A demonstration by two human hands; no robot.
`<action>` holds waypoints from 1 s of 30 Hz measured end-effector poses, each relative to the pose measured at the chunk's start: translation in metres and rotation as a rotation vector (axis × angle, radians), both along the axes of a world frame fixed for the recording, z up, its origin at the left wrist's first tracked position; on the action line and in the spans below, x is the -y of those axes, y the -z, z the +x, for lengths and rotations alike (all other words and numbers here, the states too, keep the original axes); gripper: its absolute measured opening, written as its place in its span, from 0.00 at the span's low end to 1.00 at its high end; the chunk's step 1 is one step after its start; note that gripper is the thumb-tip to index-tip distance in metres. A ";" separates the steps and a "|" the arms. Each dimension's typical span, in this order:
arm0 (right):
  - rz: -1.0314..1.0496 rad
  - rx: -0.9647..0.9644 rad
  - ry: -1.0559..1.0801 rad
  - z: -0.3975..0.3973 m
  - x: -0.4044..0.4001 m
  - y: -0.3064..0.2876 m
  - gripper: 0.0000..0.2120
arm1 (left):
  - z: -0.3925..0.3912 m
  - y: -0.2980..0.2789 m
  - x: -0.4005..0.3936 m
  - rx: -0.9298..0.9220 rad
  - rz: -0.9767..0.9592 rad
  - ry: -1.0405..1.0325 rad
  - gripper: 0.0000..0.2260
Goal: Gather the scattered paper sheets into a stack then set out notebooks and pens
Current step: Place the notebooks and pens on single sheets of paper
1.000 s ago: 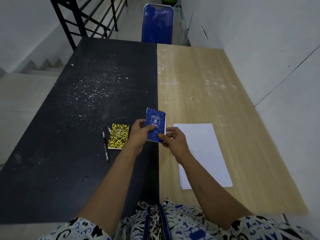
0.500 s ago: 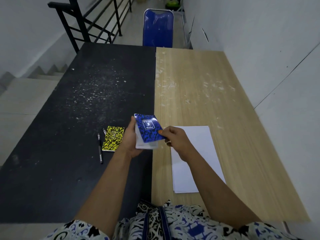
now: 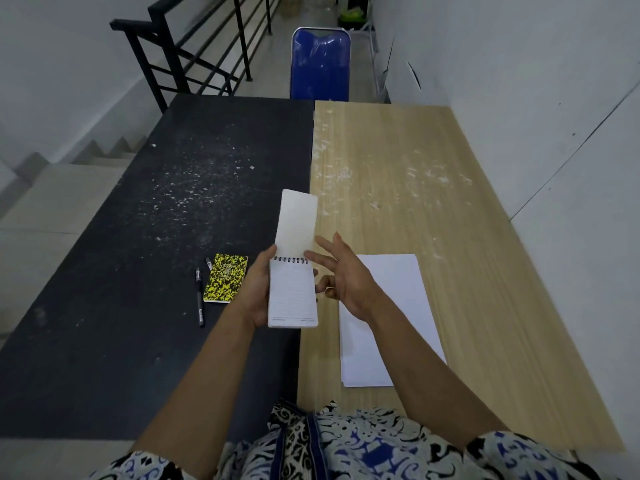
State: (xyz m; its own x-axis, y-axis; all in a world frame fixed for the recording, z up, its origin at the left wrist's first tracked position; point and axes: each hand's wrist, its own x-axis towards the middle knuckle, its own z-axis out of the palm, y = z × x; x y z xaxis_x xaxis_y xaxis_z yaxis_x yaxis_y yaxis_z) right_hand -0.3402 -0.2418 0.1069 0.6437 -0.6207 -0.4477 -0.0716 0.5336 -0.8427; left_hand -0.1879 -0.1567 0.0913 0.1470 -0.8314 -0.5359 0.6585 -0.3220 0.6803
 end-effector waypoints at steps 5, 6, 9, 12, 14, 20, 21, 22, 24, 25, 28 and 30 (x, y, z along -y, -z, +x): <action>-0.086 -0.109 0.083 -0.016 -0.005 0.009 0.22 | -0.018 0.007 0.004 0.108 0.120 0.036 0.30; -0.129 -0.173 0.131 -0.021 -0.005 0.012 0.19 | -0.021 0.009 0.005 0.114 0.135 0.030 0.30; -0.274 -0.484 0.290 -0.047 -0.002 0.039 0.11 | -0.033 0.012 0.010 0.064 0.150 0.027 0.33; -0.355 -0.865 0.294 -0.081 -0.006 0.073 0.22 | -0.043 0.017 0.014 0.032 0.173 -0.005 0.34; -0.437 -1.074 0.262 -0.099 -0.016 0.090 0.31 | -0.049 0.021 0.016 0.005 0.187 -0.027 0.34; -0.424 -1.343 0.343 -0.138 -0.026 0.115 0.42 | -0.072 0.030 0.025 -0.006 0.225 -0.010 0.35; -0.382 -1.364 0.341 -0.147 -0.025 0.116 0.43 | -0.079 0.032 0.027 -0.010 0.234 0.004 0.35; -0.352 -1.375 0.319 -0.151 -0.024 0.116 0.43 | -0.082 0.033 0.028 -0.012 0.236 0.011 0.35; -0.330 -1.377 0.277 -0.163 -0.023 0.119 0.42 | -0.091 0.036 0.030 -0.026 0.238 0.034 0.36; -0.333 -1.367 0.269 -0.167 -0.023 0.120 0.41 | -0.094 0.037 0.030 -0.036 0.243 0.040 0.36; -0.391 -1.348 0.310 -0.173 -0.023 0.126 0.37 | -0.101 0.039 0.030 -0.062 0.249 0.033 0.35; -0.468 -1.338 0.380 -0.175 -0.023 0.128 0.31 | -0.102 0.041 0.028 -0.061 0.244 0.021 0.35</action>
State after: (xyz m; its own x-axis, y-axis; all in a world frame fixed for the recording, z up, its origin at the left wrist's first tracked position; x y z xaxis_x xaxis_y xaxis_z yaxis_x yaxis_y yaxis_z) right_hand -0.5154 -0.2190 -0.0212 -0.3121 -0.9075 -0.2812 -0.8424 0.4012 -0.3598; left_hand -0.2900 -0.1851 0.0508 0.0922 -0.6787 -0.7286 0.6874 -0.4860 0.5397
